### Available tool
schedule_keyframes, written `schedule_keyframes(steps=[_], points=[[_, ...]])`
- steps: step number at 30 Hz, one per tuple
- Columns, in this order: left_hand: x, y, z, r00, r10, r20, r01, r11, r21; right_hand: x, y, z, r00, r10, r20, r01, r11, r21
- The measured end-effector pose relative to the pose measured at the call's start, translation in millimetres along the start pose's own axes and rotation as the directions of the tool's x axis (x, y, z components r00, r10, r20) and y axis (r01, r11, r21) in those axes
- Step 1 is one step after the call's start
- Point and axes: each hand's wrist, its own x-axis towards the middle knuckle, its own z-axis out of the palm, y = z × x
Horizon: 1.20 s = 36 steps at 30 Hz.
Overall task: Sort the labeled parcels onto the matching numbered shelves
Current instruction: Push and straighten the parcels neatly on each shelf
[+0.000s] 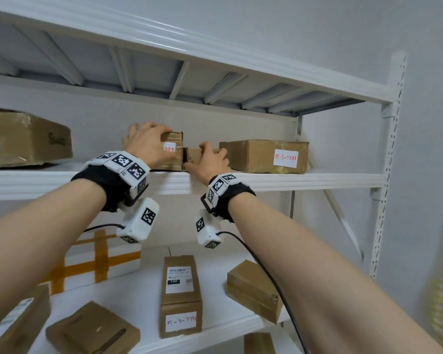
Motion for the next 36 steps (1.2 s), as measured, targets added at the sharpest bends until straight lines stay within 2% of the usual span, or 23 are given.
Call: schedule_keyframes(steps=[4,11,15,19,25,29,34,36], points=[[-1.0,-1.3,-4.4,1.000,-0.022,0.001,0.022,1.000,0.007,3.9,-3.2,6.6,0.998,-0.002,-0.070,0.003,1.000,0.012],[5.1,-0.2,-4.4,0.997,-0.075,-0.036,0.074,0.997,-0.007,3.1,6.4,-0.4,0.982,-0.039,-0.185,0.065,0.988,0.138],[5.0,7.9,-2.1,0.990,-0.125,-0.070,0.124,0.992,-0.018,-4.0,9.2,-12.6,0.937,-0.070,-0.342,0.151,0.965,0.214],[10.6,21.0,-2.2,0.984,-0.154,-0.086,0.156,0.988,0.013,-5.9,5.5,-44.1,0.871,-0.131,-0.473,0.254,0.945,0.206],[10.8,66.9,10.7,0.992,-0.032,-0.120,0.024,0.997,-0.070,0.6,34.3,-98.0,0.833,-0.121,-0.540,0.240,0.958,0.155],[11.0,107.7,30.2,1.000,0.000,-0.025,-0.006,0.968,-0.251,8.7,76.4,-129.5,0.823,-0.040,-0.567,0.174,0.967,0.184],[16.4,143.9,56.4,0.987,-0.017,0.162,0.093,0.875,-0.476,23.8,133.1,-154.3,0.781,0.121,-0.613,0.081,0.953,0.292],[17.7,152.5,63.6,0.975,-0.023,0.223,0.141,0.837,-0.529,28.8,150.3,-156.0,0.767,0.139,-0.627,0.085,0.946,0.313]])
